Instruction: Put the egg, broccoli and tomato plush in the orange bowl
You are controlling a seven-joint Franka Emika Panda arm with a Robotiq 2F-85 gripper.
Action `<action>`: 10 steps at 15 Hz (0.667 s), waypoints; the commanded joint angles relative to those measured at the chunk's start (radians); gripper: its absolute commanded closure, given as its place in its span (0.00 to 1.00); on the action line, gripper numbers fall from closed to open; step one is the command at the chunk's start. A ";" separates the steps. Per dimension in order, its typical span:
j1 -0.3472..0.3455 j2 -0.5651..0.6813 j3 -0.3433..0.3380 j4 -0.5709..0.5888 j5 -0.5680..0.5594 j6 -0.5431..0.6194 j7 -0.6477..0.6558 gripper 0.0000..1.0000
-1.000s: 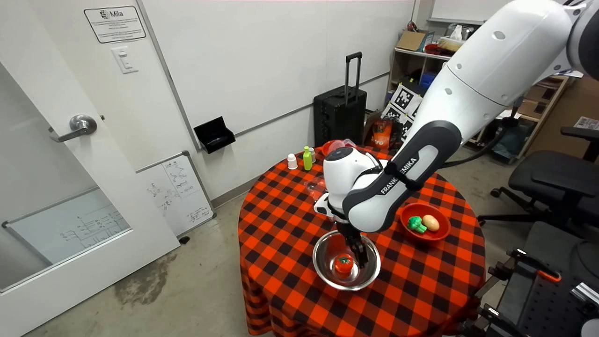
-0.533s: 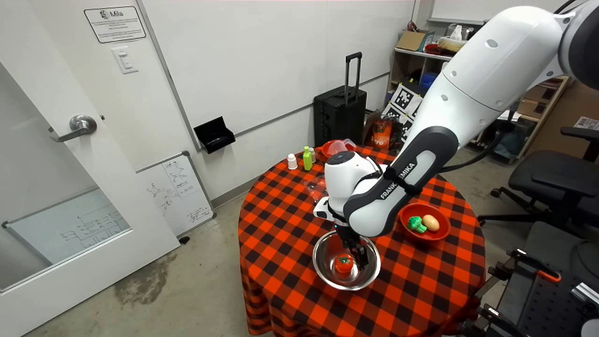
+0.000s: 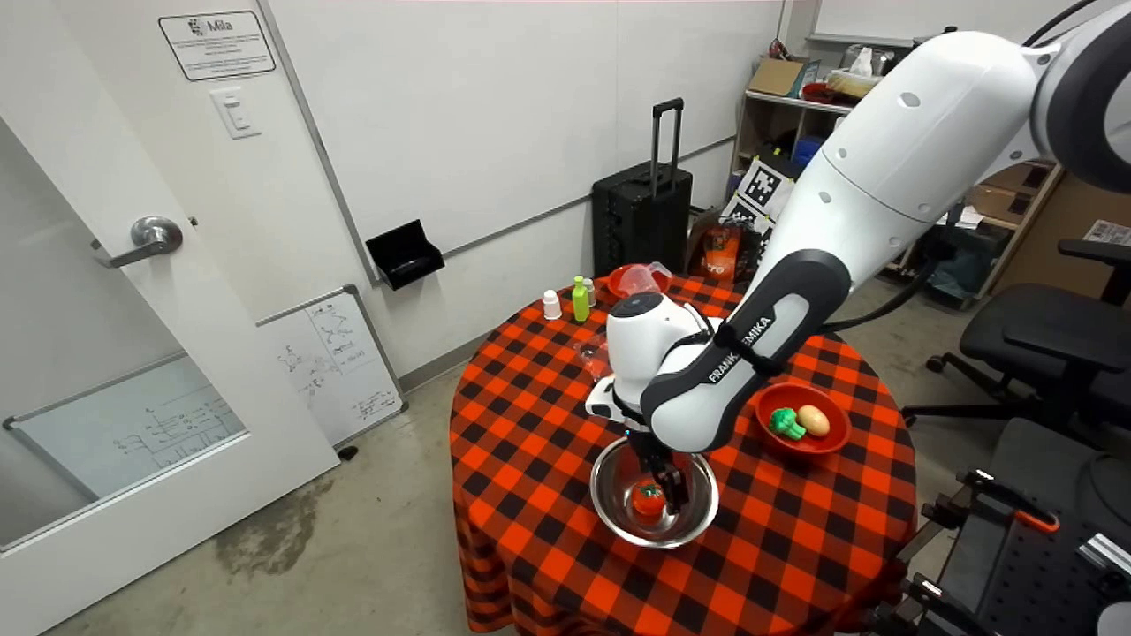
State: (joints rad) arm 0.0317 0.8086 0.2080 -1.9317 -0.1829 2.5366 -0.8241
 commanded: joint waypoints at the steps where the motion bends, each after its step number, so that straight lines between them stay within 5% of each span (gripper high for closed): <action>1: 0.008 0.046 -0.001 0.067 -0.022 -0.013 -0.013 0.00; 10: 0.009 0.113 -0.005 0.143 -0.023 -0.031 -0.016 0.00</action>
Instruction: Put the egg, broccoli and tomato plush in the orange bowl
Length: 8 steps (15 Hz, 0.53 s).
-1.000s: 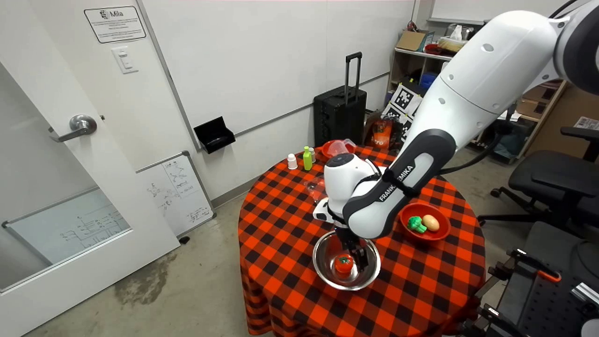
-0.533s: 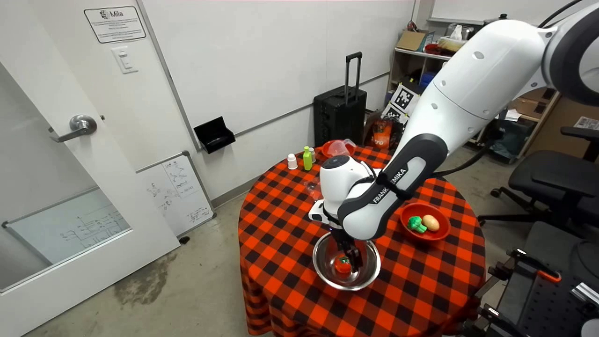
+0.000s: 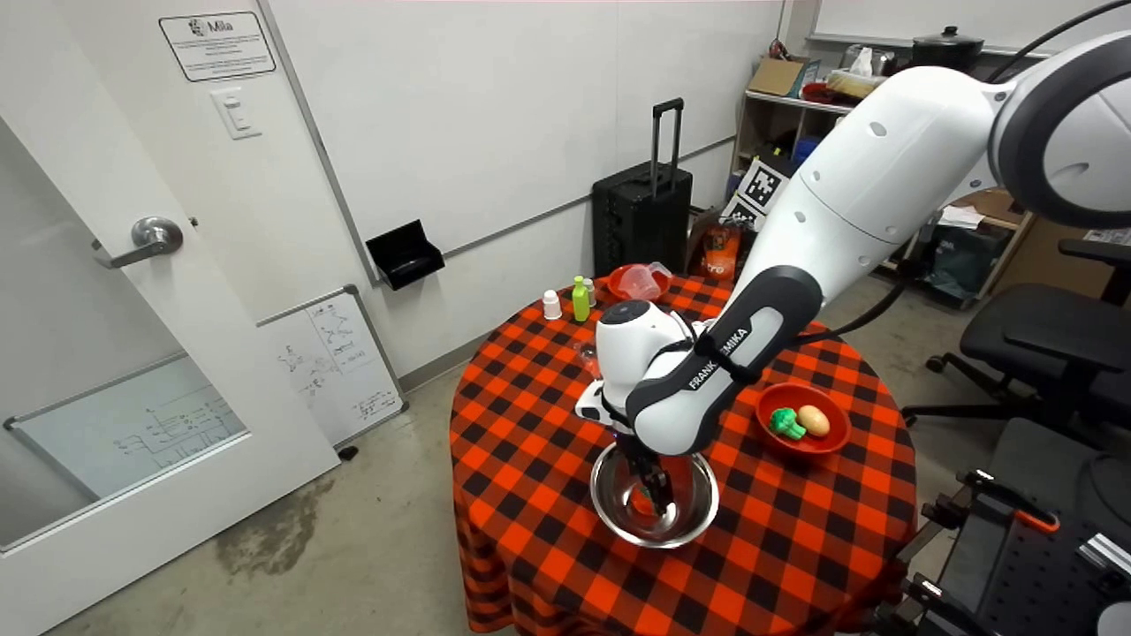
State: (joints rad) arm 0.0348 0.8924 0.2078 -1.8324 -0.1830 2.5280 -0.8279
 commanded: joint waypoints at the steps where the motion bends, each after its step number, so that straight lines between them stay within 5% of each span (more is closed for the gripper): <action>1: 0.006 0.033 -0.006 0.045 -0.024 -0.020 -0.012 0.00; 6: 0.008 0.054 -0.010 0.063 -0.025 -0.025 -0.007 0.00; 7: 0.010 0.056 -0.012 0.064 -0.026 -0.023 -0.005 0.05; 8: 0.011 0.057 -0.013 0.065 -0.027 -0.022 -0.004 0.26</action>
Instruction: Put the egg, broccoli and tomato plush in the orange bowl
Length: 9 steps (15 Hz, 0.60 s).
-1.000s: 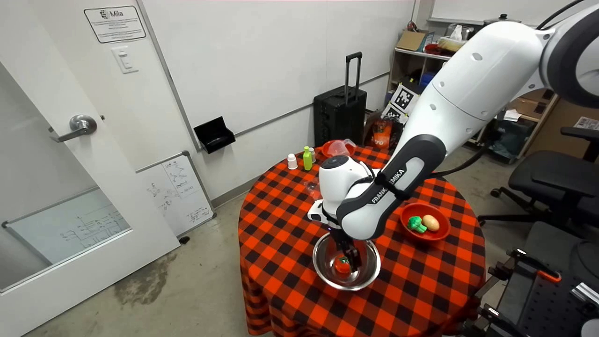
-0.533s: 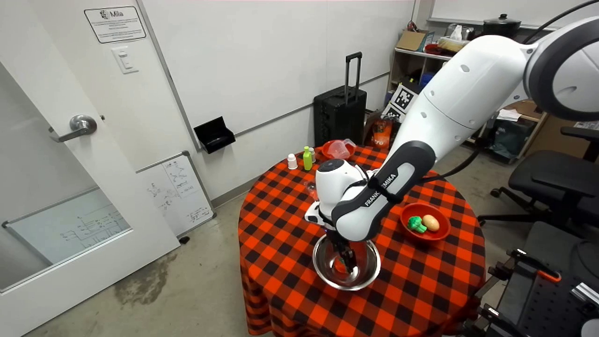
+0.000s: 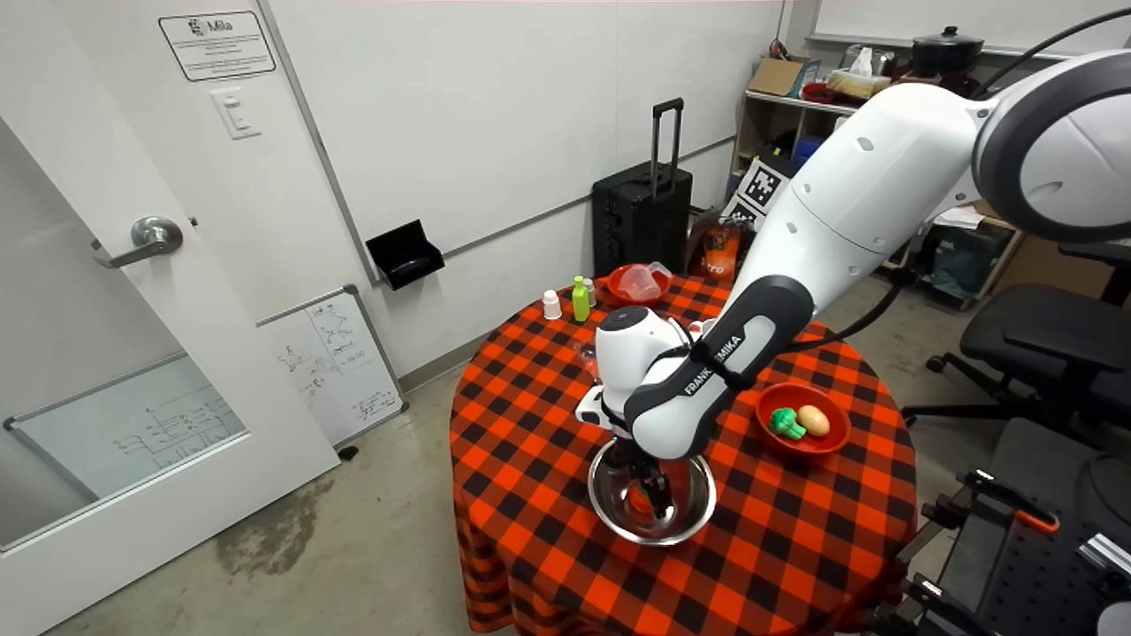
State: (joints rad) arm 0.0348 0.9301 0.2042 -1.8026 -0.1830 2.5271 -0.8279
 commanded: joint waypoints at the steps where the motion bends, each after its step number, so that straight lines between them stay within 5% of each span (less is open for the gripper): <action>1: 0.011 0.021 -0.011 0.037 -0.027 -0.022 -0.003 0.29; 6: 0.013 0.024 -0.016 0.037 -0.034 -0.017 0.002 0.61; 9: 0.013 0.017 -0.019 0.031 -0.037 -0.015 0.005 0.62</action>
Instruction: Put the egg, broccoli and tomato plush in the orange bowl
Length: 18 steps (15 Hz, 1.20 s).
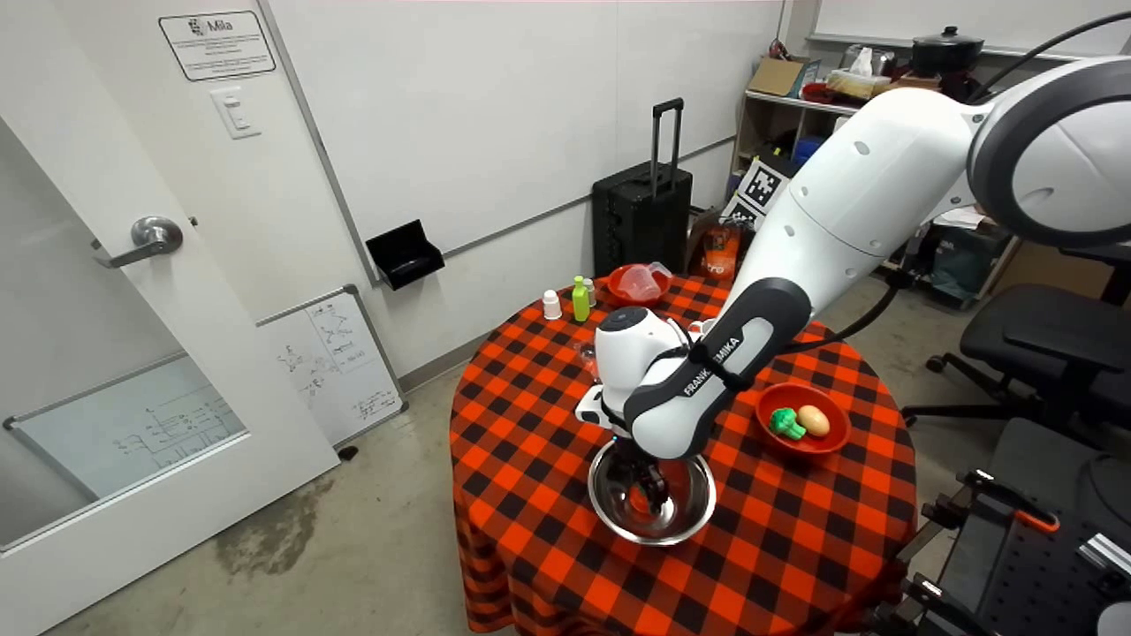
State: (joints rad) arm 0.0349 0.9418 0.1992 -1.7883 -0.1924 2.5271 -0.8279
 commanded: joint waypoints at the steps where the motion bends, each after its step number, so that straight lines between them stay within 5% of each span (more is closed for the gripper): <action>1: 0.011 -0.003 -0.014 0.008 -0.027 -0.014 0.007 0.62; 18: -0.149 -0.425 -0.064 -0.397 0.047 0.123 0.161 0.62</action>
State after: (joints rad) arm -0.0819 0.6191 0.1608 -2.0667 -0.1763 2.5963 -0.7199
